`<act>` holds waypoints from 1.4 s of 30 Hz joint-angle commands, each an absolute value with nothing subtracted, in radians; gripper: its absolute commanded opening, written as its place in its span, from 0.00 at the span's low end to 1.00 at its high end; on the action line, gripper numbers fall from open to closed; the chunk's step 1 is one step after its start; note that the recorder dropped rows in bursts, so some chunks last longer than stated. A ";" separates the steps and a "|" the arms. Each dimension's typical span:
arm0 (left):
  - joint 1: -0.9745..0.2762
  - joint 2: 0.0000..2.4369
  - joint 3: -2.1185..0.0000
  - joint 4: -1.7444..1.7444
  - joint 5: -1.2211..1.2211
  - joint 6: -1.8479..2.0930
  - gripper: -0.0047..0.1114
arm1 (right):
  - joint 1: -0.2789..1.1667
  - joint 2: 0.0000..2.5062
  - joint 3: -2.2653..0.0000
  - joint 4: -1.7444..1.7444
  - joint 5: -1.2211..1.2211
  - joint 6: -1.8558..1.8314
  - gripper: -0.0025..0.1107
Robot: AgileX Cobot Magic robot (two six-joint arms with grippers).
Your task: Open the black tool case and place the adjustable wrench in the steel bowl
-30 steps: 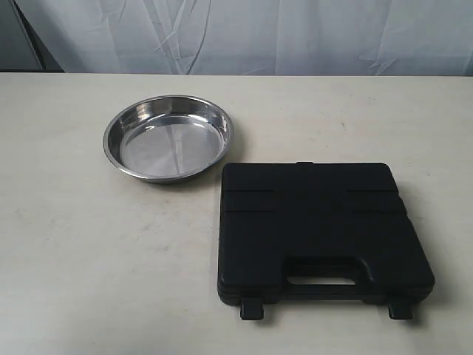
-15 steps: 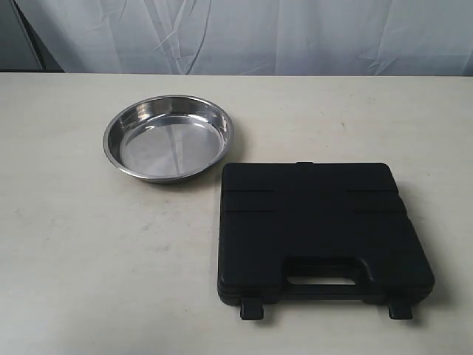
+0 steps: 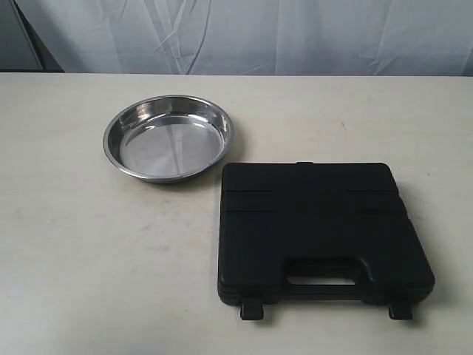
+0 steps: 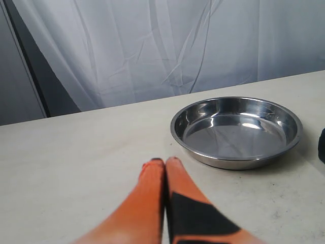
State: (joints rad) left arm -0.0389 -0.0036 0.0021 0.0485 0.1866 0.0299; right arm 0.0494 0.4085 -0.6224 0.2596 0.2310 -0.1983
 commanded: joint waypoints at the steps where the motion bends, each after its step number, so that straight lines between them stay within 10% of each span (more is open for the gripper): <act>1: -0.043 0.000 0.000 0.047 0.180 0.030 0.04 | 0.116 0.802 -0.808 0.257 0.671 -0.379 0.02; 12: -0.043 0.000 0.000 0.047 0.180 0.030 0.04 | 0.458 1.410 -0.893 0.225 0.916 -0.463 0.38; 42: -0.043 0.000 0.000 0.047 0.180 0.030 0.04 | 0.722 1.724 -0.893 0.096 0.862 -0.427 0.38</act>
